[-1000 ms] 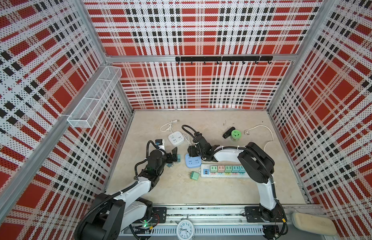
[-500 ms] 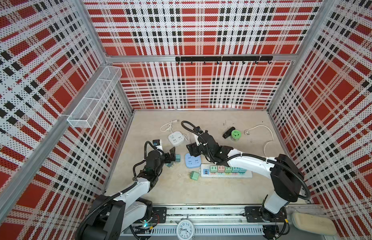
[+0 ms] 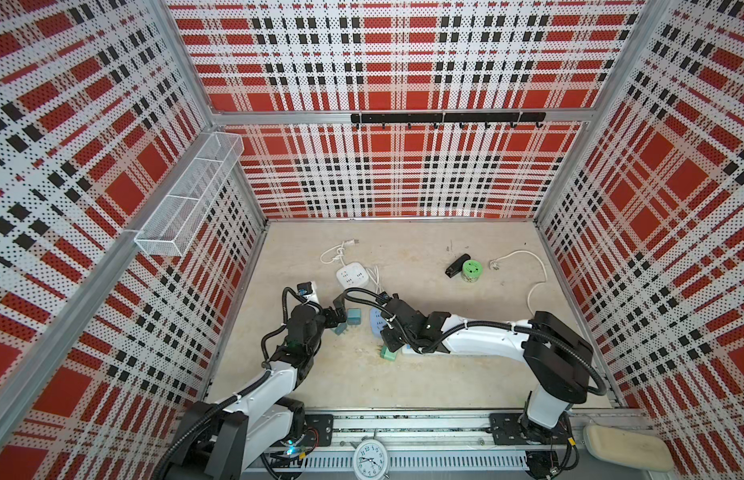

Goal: Insert the plug
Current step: 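Lower the right gripper and close it on the light-green adapter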

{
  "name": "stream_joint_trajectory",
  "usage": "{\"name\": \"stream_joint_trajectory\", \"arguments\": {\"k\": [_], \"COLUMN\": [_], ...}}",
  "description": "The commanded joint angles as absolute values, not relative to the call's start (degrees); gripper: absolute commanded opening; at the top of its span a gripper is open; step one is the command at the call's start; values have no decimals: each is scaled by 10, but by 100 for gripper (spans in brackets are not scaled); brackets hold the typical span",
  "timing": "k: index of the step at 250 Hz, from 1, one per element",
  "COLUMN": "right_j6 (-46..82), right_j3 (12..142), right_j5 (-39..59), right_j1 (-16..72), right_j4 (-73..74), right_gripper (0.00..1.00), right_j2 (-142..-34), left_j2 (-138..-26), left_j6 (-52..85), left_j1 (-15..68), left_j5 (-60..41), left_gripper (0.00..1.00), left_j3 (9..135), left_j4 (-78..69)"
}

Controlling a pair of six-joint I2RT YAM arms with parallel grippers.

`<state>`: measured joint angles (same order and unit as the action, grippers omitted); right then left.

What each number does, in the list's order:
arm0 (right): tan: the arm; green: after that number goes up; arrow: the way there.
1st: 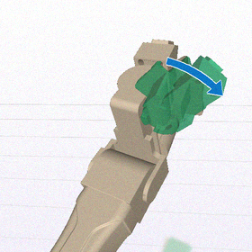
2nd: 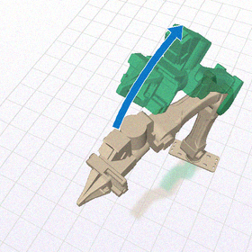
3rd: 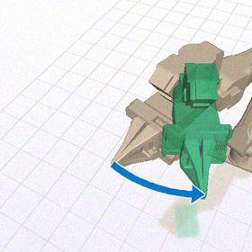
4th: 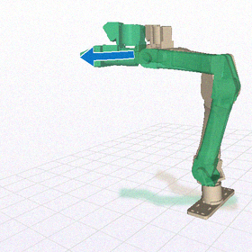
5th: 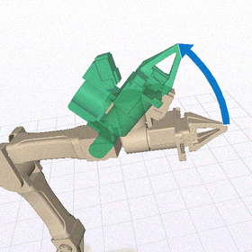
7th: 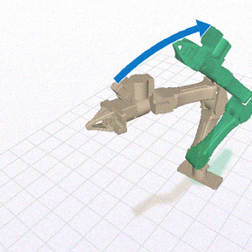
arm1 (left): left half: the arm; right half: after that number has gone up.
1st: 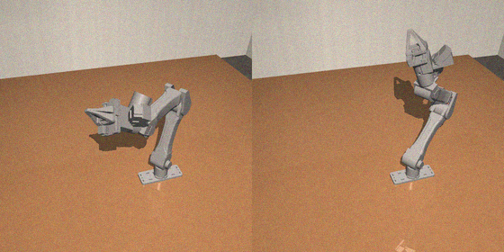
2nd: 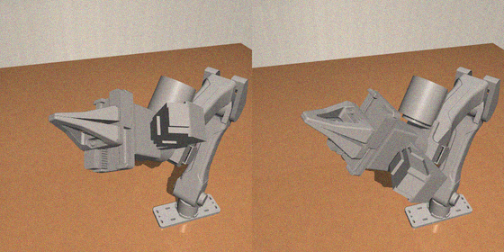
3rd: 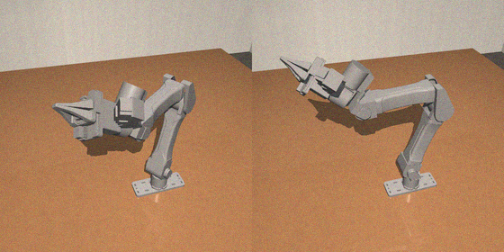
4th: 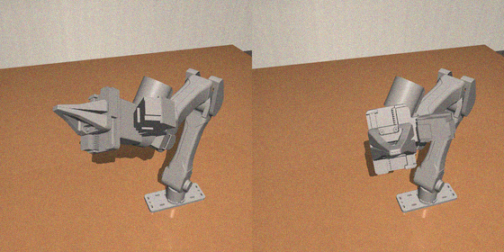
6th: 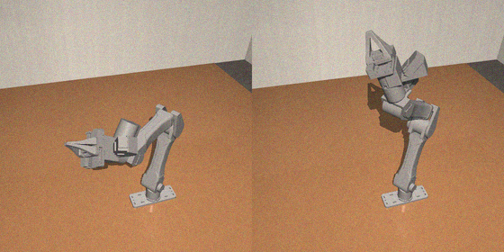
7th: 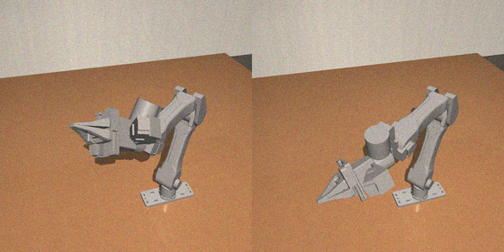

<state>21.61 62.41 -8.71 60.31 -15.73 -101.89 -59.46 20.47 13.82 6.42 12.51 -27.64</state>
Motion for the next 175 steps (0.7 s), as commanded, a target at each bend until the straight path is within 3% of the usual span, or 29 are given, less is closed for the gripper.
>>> {"name": "stream_joint_trajectory", "arguments": {"k": [1,70,95,146,175], "right_j6": [224,225,218,206,205], "right_j3": [646,664,671,692,693], "right_j5": [-92,-63,-64,-84,-101], "right_j1": [603,604,609,633,644], "right_j4": [-181,-194,-201,-225,-239], "right_gripper": [16,16,26,57,68], "right_j2": [-1038,-1081,-1090,-1102,-1101], "left_j2": [-589,-586,-580,-583,-584], "left_j6": [223,222,224,223,223], "left_j1": [133,131,129,128,127], "left_j5": [70,63,62,57,54], "left_gripper": [99,99,99,99,99], "left_j3": [121,116,113,113,113], "left_j4": [-293,-300,-301,-304,-304]}}
